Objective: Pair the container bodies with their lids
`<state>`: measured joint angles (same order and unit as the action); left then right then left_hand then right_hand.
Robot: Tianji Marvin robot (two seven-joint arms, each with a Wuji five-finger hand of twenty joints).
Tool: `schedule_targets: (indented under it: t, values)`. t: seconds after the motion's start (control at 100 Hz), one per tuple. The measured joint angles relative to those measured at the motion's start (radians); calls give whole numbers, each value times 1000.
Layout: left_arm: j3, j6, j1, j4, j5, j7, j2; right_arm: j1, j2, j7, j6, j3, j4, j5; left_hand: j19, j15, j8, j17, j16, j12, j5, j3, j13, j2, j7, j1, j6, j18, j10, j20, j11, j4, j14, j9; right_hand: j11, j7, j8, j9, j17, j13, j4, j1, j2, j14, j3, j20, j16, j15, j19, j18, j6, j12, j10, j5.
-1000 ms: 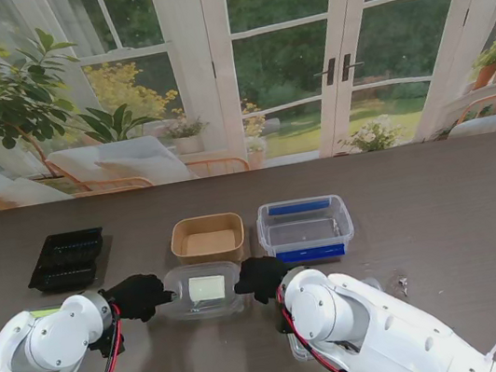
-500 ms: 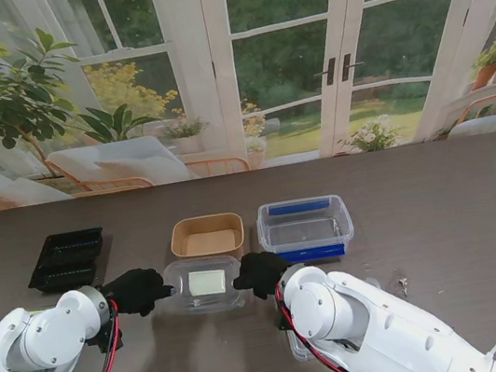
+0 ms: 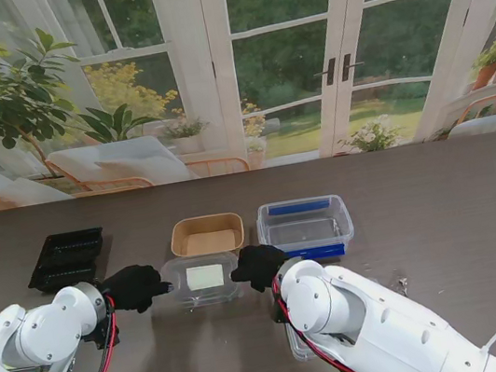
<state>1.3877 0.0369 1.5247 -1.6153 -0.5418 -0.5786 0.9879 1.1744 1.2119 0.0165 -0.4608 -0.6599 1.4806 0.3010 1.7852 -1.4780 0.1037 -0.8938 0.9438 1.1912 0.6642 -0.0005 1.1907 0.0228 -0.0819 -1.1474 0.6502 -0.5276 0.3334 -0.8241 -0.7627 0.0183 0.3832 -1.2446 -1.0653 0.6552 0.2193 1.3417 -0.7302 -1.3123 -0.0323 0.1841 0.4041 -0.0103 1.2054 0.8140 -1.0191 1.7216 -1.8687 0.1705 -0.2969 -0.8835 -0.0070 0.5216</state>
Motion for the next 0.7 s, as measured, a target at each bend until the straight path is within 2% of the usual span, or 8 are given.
schedule_targets:
  t: [0.43,0.7]
  values:
    - [-11,11,-58,63,30,-20,-3,-39,24,-14,-15,19,-44,-25,-1,0,1,0,0,0,2,0,0,0,-7,0,-11,0,0,-9,0,0,0,0,0,0,0,0,0,0,0,0,0,0,0,0,0,0,0,0,16,0,0,11]
    - [-36,16,-87,93,38,-29,-6,-42,26,-14,-16,14,-49,-34,-2,2,1,0,0,0,2,0,-1,0,-15,0,-12,0,1,-9,3,0,1,0,0,-13,-1,0,0,0,0,0,0,0,0,0,0,0,0,0,17,0,0,10]
